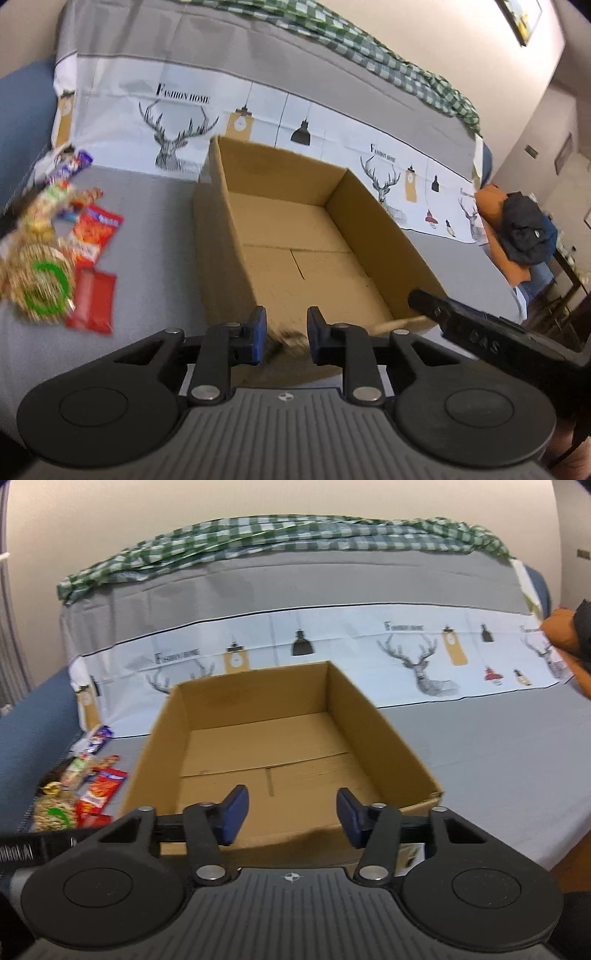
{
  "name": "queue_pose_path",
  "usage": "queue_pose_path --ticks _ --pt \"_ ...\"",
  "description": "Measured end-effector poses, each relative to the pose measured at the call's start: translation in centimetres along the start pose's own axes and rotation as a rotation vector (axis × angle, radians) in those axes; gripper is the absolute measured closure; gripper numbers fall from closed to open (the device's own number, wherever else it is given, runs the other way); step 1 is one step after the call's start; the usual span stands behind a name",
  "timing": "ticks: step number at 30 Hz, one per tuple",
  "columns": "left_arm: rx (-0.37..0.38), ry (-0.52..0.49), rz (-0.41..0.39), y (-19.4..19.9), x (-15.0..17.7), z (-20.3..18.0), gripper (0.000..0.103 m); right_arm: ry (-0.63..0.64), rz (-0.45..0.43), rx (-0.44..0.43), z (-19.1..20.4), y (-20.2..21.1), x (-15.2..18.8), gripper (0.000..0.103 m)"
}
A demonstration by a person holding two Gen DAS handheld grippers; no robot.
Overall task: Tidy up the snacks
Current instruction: 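Swing both tools from the cardboard box toward the snack pile, then grasp the small dark-red packet with the right tool while the left tool approaches the peanut bag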
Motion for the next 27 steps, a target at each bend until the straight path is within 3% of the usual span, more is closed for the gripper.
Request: queue_pose_path --ticks 7,12,15,18,21,27 --pt "-0.09 -0.086 -0.119 1.8 -0.8 6.8 0.077 0.036 0.004 -0.138 3.4 0.3 0.1 0.05" --pt "-0.063 0.082 -0.184 1.8 0.5 11.6 0.077 0.165 -0.039 -0.229 7.8 0.4 0.7 0.05" --pt "-0.053 0.185 -0.225 2.2 0.7 13.8 0.077 0.231 0.007 -0.303 10.5 -0.5 1.3 0.053" --pt "-0.045 0.261 -0.261 2.8 0.7 15.4 0.077 0.306 -0.004 -0.367 13.7 -0.4 1.6 0.053" --pt "-0.066 0.298 -0.292 3.4 0.5 16.1 0.077 0.352 0.021 -0.415 16.2 -1.2 1.5 0.053" --pt "-0.141 0.367 -0.369 5.1 1.0 17.8 0.076 0.382 0.096 -0.402 21.1 -6.9 2.5 0.051"
Point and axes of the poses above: each gripper's, at about its wrist camera, not at the fingertips, and y roughly against the way its jaws point, z to its left, x to its underside, the point moved 4 cm from there along -y, roughly the way its jaws point, and after that the axes turned 11 degrees about z, right-handed, at the moved point
